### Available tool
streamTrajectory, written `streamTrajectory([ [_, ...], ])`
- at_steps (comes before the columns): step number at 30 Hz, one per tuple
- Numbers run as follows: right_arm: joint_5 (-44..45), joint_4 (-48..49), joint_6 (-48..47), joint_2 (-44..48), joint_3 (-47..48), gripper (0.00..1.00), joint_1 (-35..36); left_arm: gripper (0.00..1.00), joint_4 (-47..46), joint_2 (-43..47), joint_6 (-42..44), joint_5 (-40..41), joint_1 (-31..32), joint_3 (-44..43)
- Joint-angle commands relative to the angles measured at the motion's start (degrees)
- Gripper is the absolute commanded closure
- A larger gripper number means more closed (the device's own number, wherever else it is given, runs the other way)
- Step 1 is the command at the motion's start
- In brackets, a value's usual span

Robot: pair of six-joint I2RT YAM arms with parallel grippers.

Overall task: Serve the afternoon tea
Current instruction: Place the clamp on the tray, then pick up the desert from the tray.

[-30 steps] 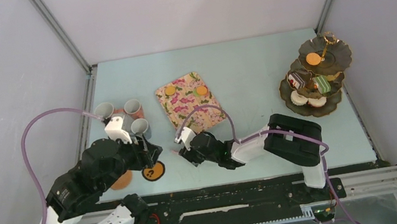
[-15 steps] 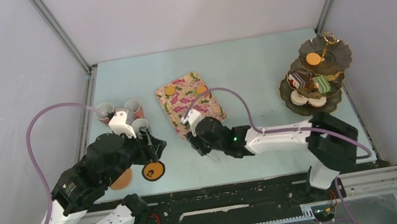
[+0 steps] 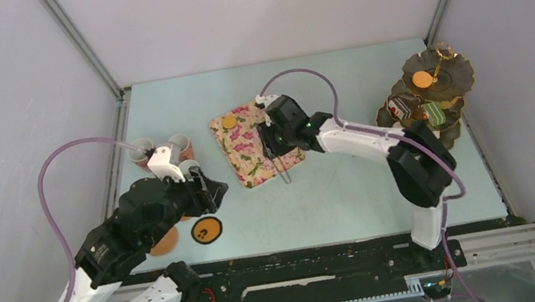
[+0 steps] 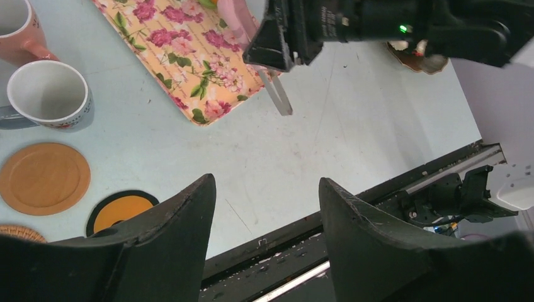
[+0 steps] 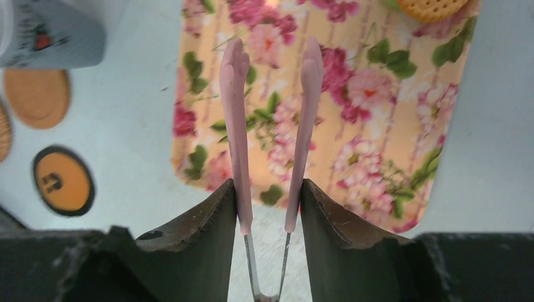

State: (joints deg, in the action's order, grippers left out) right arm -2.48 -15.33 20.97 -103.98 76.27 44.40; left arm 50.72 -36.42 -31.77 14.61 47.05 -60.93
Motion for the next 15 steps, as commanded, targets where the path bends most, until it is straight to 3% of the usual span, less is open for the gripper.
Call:
streamTrajectory([
  [1,0.89,-7.66,-4.89,-6.28,9.50,0.57,-3.45,0.32,0.11,0.86,-1.32,0.69,-0.70,-0.51],
  [15,4.22,-5.78,-11.39,-12.79,12.69,0.51,-8.64,0.32,-4.48,-2.18,-0.07,-2.40,-2.40,1.14],
])
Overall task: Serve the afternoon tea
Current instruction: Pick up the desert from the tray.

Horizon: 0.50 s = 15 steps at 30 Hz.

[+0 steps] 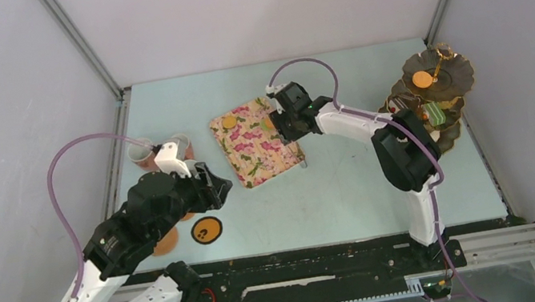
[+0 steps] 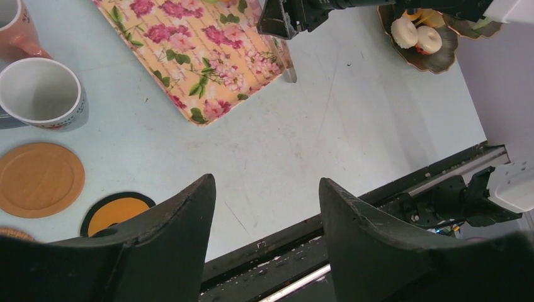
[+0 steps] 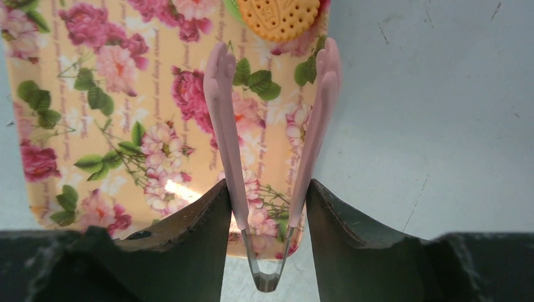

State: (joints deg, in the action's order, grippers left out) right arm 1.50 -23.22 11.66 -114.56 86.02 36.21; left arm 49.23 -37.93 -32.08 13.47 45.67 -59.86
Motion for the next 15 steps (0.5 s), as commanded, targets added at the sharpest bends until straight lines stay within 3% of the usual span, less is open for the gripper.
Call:
streamTrajectory([
  [1,0.29,2.53,-2.04,-2.77,3.27,0.51,-0.51,0.32,-3.06,-0.62,0.18,-1.39,-1.21,0.21],
  [15,2.89,9.22,-3.73,-6.19,4.60,0.45,-0.56,0.32,-2.25,1.98,-0.50,-3.32,-4.52,2.63],
])
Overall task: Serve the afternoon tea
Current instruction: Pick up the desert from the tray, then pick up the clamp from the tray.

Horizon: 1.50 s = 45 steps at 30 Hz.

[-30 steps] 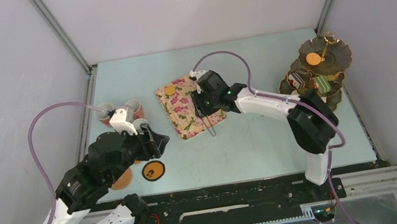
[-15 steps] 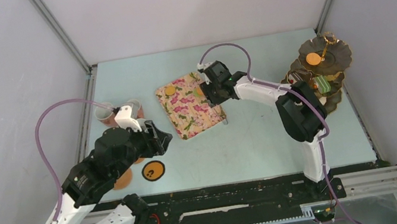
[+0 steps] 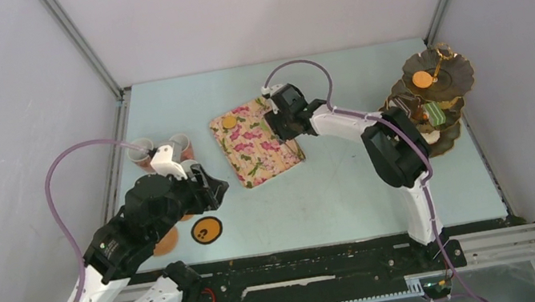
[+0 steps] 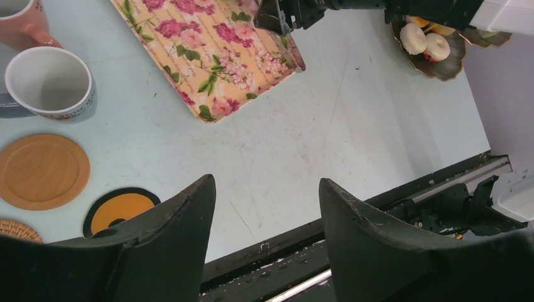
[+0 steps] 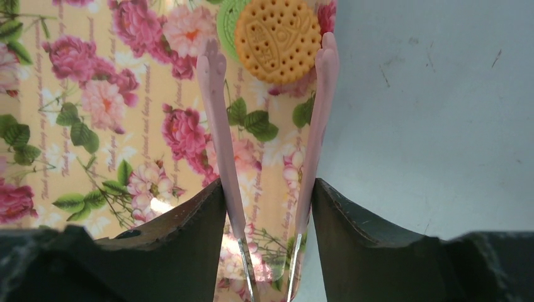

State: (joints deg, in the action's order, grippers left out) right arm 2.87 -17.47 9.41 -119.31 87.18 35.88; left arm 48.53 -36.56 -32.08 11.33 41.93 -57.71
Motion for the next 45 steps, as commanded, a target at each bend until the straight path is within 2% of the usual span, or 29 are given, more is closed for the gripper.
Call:
streamTrajectory([
  [1,1.49,3.09,-1.57,-1.81,4.04,0.45,-0.28,0.32,-1.66,0.67,-0.65,-1.35,-0.84,0.66],
  [7,2.09,-0.75,-1.69,-3.77,6.89,0.39,0.14,0.32,-2.21,0.87,-1.04,-1.89,-1.28,0.88],
  [12,3.57,-0.58,-2.03,-2.82,5.07,0.35,0.41,0.32,-2.62,1.00,-1.47,-2.25,-1.55,0.93],
  [19,4.00,-0.08,-3.14,-2.05,4.28,0.34,2.16,0.33,-3.28,1.57,-2.63,-2.74,-1.68,1.66],
  [28,4.31,-0.02,1.29,1.62,0.29,0.43,3.67,0.33,-3.27,2.60,-3.27,-3.24,-1.77,2.10],
  [37,3.76,1.79,1.23,0.31,-2.60,0.36,3.61,0.33,-3.63,2.62,-3.52,-4.22,-1.77,2.45],
  [45,5.10,-0.97,2.26,-2.99,1.25,0.42,3.46,0.34,-3.27,3.31,-4.11,-4.19,-1.79,2.74],
])
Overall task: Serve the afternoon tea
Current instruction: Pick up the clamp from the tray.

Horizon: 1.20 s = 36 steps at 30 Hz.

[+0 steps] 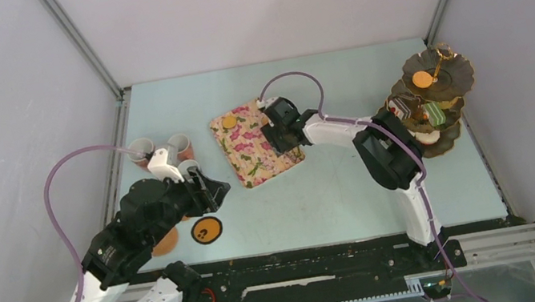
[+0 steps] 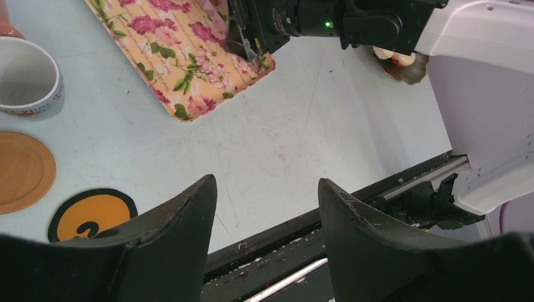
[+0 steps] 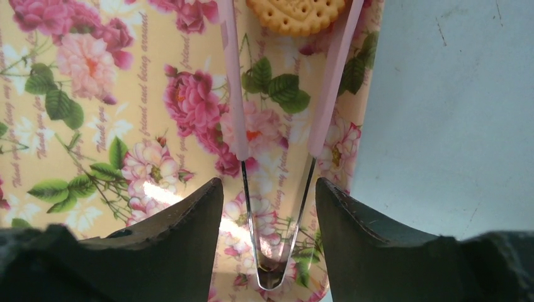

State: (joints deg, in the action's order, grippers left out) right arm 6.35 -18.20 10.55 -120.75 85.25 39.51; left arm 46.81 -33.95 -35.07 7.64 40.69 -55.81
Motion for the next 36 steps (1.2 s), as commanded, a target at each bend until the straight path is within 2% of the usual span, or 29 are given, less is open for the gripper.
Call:
streamTrajectory([
  [1,1.98,-0.94,1.11,-2.01,3.81,0.42,-0.09,0.34,-1.58,0.87,-1.28,-0.44,-0.52,1.00],
  [5,3.80,-4.59,0.82,-4.62,7.83,0.43,0.34,0.34,-1.90,1.25,-1.74,-0.37,-0.52,1.40],
  [7,4.28,-5.17,0.72,-5.24,8.73,0.46,0.41,0.34,-2.09,1.64,-2.00,-0.35,-0.53,1.64],
  [16,4.24,-8.26,0.89,-5.75,10.76,0.85,-0.35,0.34,-1.27,3.51,-2.99,0.56,-0.52,2.26],
  [21,4.00,-11.07,-1.10,-3.70,13.46,0.99,0.13,0.34,-1.89,3.18,-2.99,0.45,-0.52,2.18],
  [25,1.58,-15.45,-1.14,-1.57,17.22,1.00,-0.18,0.34,-2.70,2.59,-2.69,0.33,-0.55,1.84],
  [31,-8.78,-21.87,2.78,0.63,18.86,1.00,-2.75,0.34,-3.28,2.51,-1.99,0.53,-0.60,1.21],
  [36,-16.46,-25.57,6.47,5.89,18.67,1.00,-4.59,0.34,-3.26,2.17,-1.09,0.25,-0.61,0.12],
])
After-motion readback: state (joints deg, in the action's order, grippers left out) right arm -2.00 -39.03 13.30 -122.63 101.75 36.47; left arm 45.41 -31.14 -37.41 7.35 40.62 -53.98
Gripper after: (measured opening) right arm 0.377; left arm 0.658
